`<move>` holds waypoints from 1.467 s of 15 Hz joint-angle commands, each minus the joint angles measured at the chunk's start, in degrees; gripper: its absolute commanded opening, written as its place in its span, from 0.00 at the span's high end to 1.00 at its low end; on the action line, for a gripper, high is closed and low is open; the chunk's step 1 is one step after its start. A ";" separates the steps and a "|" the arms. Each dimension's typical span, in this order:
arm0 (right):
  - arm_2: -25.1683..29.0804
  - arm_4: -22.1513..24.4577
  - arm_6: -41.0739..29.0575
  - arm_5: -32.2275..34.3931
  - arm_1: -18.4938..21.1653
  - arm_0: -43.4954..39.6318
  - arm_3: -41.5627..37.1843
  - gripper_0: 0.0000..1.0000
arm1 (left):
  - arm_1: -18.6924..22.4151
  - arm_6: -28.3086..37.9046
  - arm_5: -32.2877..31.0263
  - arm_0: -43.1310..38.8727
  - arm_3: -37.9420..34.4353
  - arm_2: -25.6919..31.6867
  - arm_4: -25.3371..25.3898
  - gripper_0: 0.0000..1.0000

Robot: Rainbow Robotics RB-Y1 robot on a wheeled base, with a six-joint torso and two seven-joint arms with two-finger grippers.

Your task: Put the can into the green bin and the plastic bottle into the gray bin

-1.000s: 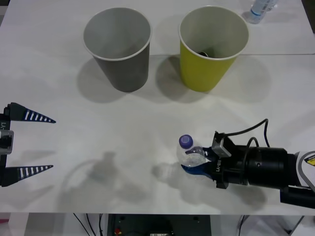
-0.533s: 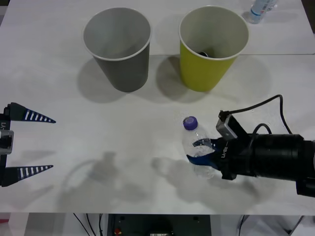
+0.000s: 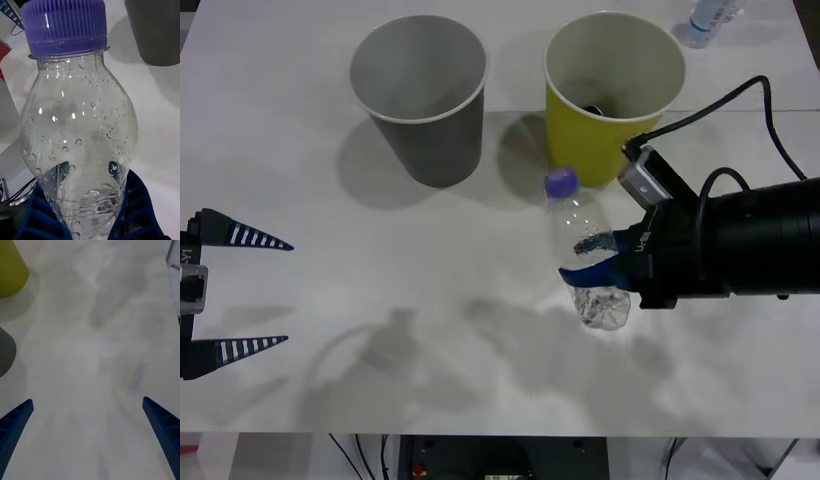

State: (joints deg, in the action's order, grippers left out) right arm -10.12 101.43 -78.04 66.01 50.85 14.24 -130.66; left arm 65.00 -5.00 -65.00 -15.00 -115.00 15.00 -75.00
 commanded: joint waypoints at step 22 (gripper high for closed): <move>-23.98 -3.60 -0.01 0.00 -13.41 61.25 47.60 1.00 | 0.00 0.00 0.00 0.00 0.00 0.00 0.00 0.00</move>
State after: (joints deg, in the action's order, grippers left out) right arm -32.87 97.52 -78.05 67.33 38.35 73.99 -85.38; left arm 65.00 -5.00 -65.00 -15.00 -115.00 15.00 -75.00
